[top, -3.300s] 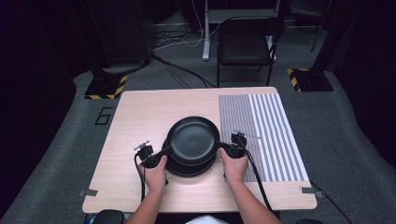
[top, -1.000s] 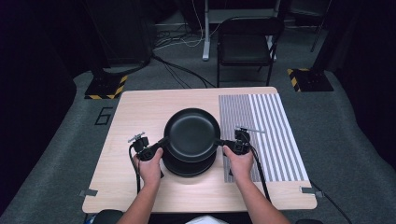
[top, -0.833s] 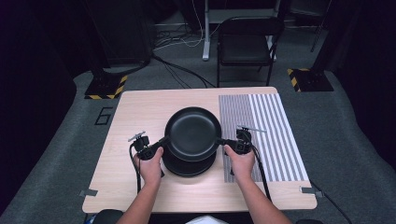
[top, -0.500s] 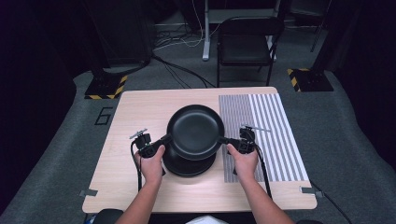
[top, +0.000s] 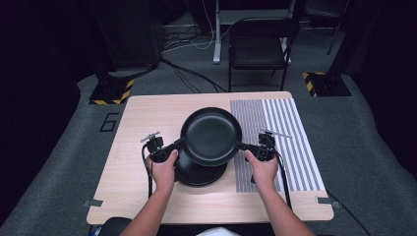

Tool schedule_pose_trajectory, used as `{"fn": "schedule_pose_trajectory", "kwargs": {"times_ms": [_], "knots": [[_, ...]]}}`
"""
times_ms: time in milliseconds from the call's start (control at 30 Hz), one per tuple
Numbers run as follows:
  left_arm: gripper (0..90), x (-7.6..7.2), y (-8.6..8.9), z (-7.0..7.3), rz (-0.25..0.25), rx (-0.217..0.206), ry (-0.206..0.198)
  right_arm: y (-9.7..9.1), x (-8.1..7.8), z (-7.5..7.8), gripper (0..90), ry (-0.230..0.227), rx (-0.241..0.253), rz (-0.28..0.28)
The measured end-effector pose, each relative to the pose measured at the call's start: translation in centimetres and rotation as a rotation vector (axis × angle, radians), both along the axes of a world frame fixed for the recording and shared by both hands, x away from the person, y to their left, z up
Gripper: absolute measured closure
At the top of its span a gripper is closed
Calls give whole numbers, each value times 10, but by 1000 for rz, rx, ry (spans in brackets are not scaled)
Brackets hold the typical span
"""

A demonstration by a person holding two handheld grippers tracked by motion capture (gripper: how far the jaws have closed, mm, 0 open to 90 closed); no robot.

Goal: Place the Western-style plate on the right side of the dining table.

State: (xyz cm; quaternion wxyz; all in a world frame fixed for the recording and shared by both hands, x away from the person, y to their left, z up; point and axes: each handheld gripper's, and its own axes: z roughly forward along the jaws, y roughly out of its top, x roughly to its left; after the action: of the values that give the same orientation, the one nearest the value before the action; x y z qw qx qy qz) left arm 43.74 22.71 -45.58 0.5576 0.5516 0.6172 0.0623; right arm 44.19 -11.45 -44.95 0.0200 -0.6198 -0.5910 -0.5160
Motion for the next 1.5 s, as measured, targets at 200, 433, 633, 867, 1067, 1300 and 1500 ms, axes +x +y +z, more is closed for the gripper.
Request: {"fn": "schedule_pose_trajectory", "kwargs": {"times_ms": [200, 433, 633, 867, 1067, 1300, 1500], "knots": [[816, 2, -6, 3, -14, 0, 2, -6, -1, 1, 796, 2, 5, -14], [814, 2, -13, 6, -29, 5, -9, -13, -2, 3, 795, -6, 5, -22], [812, 5, -18, 5, -43, -4, 4, -19, -4, 5, 798, -10, 12, -35], [810, 7, -27, 4, -67, -9, -1, -28, -7, 7, 800, -18, 13, -52], [809, 12, -39, 2, -91, -21, 7, -40, -9, 7, 800, -10, 10, -74], [809, 15, -51, 1, -122, -23, 17, -53, -12, 6, 800, -6, 12, -92], [809, 17, -61, 1, -142, -22, 19, -63, -17, 6, 802, -8, 15, -117]]}}
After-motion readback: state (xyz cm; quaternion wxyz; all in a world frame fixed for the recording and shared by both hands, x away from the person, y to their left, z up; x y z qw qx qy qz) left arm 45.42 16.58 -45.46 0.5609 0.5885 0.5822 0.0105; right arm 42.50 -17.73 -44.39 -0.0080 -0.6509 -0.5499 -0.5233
